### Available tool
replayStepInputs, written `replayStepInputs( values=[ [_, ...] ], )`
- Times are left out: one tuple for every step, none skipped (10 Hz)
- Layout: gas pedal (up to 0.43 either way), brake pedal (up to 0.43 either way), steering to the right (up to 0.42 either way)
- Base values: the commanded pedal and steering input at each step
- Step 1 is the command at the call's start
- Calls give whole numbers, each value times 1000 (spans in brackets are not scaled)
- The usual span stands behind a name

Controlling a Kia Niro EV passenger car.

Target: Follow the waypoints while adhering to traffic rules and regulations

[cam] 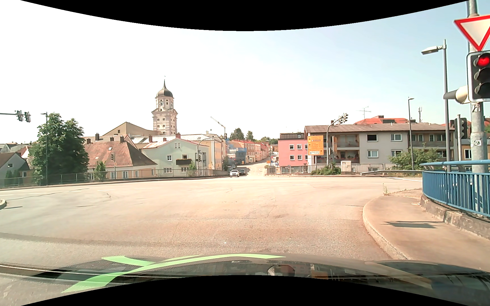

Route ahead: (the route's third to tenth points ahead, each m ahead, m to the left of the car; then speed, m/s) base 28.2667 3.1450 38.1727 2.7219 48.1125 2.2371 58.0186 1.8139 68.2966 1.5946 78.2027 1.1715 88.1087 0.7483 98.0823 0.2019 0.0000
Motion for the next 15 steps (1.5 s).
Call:
replayStepInputs(
  values=[
    [0, 293, -8],
    [0, 293, -8],
    [0, 293, -8],
    [0, 293, -8],
    [0, 293, -8],
    [0, 293, -8],
    [0, 293, -8],
    [0, 293, -8],
    [0, 293, -8],
    [0, 293, -8],
    [0, 299, -8],
    [0, 293, -8],
    [0, 293, -8],
    [0, 293, -8],
    [0, 293, -8]
  ],
)
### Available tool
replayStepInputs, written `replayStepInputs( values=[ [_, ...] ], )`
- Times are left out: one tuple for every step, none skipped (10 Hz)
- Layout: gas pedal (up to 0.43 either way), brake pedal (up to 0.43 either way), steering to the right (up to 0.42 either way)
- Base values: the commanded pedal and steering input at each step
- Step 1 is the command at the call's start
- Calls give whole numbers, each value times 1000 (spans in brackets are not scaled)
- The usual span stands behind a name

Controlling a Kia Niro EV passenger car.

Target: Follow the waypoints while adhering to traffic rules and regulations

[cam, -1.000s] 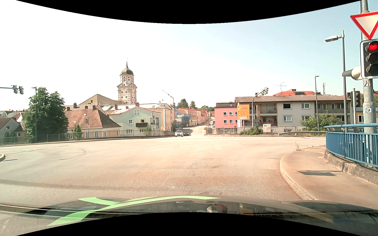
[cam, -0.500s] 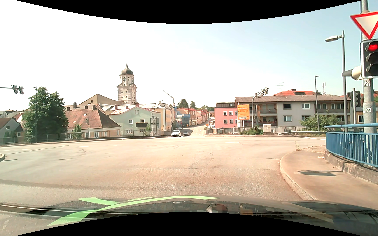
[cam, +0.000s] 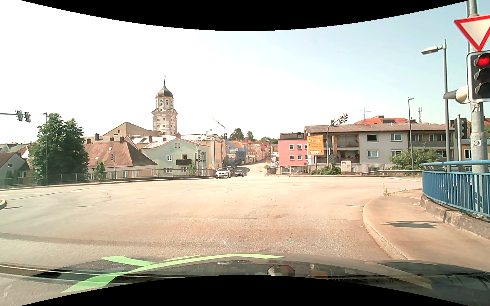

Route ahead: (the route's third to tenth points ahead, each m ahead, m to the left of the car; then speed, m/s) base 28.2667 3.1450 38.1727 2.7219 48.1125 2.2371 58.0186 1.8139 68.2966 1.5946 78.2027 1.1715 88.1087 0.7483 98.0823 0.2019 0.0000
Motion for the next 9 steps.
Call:
replayStepInputs(
  values=[
    [0, 293, -8],
    [0, 293, -8],
    [0, 293, -8],
    [0, 299, -8],
    [0, 293, -8],
    [0, 293, -8],
    [0, 293, -8],
    [0, 293, -8],
    [0, 293, -8]
  ],
)
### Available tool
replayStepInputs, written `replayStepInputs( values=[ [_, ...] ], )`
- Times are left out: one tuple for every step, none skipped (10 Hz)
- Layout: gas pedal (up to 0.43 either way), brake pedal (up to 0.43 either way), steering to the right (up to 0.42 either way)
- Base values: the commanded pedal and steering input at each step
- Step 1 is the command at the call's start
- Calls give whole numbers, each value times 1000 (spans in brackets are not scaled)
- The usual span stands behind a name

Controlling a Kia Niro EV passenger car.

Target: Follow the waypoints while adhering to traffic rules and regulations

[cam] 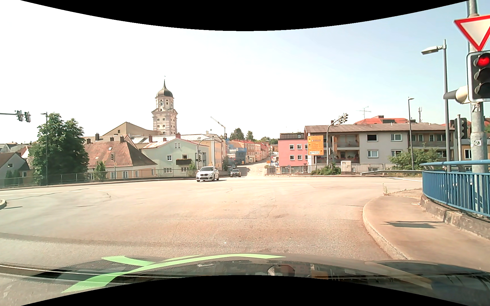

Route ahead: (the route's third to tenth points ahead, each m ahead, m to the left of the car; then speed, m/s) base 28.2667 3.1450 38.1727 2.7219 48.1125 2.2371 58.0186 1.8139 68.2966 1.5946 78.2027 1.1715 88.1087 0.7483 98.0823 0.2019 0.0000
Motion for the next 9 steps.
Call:
replayStepInputs(
  values=[
    [0, 293, -8],
    [0, 293, -8],
    [0, 299, -8],
    [0, 293, -8],
    [0, 293, -8],
    [0, 293, -8],
    [0, 293, -8],
    [0, 293, -8],
    [0, 293, -8]
  ],
)
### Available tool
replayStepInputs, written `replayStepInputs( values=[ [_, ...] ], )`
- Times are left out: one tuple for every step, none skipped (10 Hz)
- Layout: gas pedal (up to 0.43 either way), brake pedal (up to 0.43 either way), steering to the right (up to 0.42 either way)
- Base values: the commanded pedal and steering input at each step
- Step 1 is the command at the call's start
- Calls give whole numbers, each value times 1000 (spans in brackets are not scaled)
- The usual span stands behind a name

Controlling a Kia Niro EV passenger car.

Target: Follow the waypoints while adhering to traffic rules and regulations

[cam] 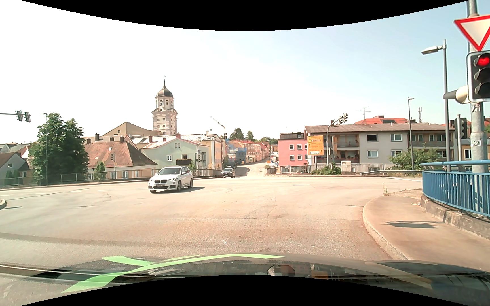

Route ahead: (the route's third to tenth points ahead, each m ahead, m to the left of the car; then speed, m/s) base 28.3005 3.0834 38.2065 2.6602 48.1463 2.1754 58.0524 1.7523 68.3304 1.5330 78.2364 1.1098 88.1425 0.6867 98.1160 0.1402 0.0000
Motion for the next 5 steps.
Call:
replayStepInputs(
  values=[
    [0, 293, -8],
    [0, 293, -8],
    [0, 293, -8],
    [0, 299, -8],
    [0, 299, -8]
  ],
)
